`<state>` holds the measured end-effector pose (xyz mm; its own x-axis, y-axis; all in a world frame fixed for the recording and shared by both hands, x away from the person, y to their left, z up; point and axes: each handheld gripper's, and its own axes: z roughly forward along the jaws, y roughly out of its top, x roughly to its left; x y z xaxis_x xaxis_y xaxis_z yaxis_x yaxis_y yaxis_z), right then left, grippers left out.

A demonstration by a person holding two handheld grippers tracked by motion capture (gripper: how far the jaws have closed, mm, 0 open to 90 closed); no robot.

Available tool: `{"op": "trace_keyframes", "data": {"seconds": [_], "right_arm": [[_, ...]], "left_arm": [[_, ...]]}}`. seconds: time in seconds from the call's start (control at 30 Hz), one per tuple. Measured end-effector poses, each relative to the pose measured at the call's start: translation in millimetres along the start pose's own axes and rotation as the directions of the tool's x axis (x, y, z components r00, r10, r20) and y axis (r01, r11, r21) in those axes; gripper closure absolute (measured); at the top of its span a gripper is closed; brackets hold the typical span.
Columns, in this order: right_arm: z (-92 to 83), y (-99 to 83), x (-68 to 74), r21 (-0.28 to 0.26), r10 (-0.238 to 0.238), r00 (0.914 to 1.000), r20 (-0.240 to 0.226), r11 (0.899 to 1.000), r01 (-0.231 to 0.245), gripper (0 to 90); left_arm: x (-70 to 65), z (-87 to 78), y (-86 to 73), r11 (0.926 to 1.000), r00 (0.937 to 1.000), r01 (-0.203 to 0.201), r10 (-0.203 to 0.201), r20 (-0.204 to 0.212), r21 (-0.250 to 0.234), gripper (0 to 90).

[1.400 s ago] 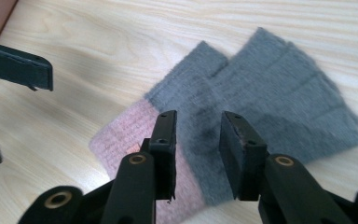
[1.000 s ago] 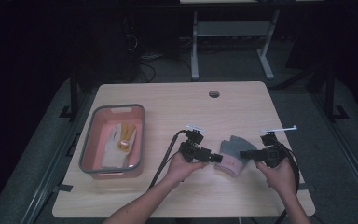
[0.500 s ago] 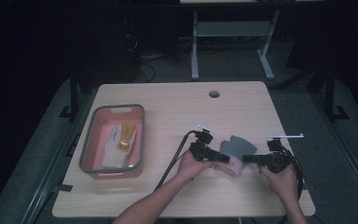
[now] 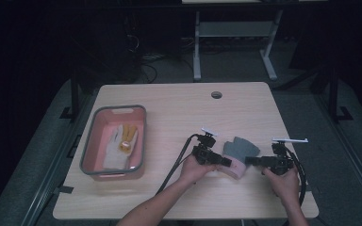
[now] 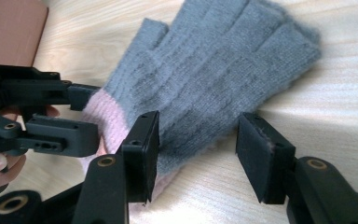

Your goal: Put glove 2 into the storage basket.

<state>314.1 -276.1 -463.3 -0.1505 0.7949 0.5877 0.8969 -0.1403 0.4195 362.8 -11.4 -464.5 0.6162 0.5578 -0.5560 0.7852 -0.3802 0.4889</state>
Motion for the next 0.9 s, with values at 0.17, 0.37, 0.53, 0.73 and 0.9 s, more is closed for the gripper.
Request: {"op": "trace_keyframes", "data": {"seconds": [0.17,0.37,0.53,0.73,0.9], "right_arm": [[-1.0,-1.2,-2.6,-0.008,0.026,0.9995,-0.021,1.0,-0.026,47.9],[1.8,-3.1,-3.5,-0.006,0.036,0.9992,-0.019,0.999,-0.036,48.9],[5.8,-2.4,-2.4,-0.014,0.051,0.9981,-0.035,0.999,-0.051,51.1],[11.9,0.2,0.1,-0.028,0.074,0.9964,-0.042,0.997,-0.075,53.6],[18.8,2.7,4.2,-0.03,0.075,0.9963,-0.043,0.997,-0.076,59.5]], "left_arm": [[0.1,0.6,-1.9,0.9997,0.9998,0.019,-0.019,0.009,-0.013,46.3],[0.1,0.3,-4.1,0.9993,0.9994,0.033,-0.033,0.01,-0.018,48.7],[0.2,0.7,-6.1,0.9989,0.9991,0.04,-0.04,0.015,-0.025,51.1],[1.1,0.5,-6.4,0.9988,0.9986,0.046,-0.045,0.027,-0.018,53.5],[0.9,1.8,-6.7,0.9986,0.9979,0.052,-0.051,0.039,-0.015,55.7]]}}
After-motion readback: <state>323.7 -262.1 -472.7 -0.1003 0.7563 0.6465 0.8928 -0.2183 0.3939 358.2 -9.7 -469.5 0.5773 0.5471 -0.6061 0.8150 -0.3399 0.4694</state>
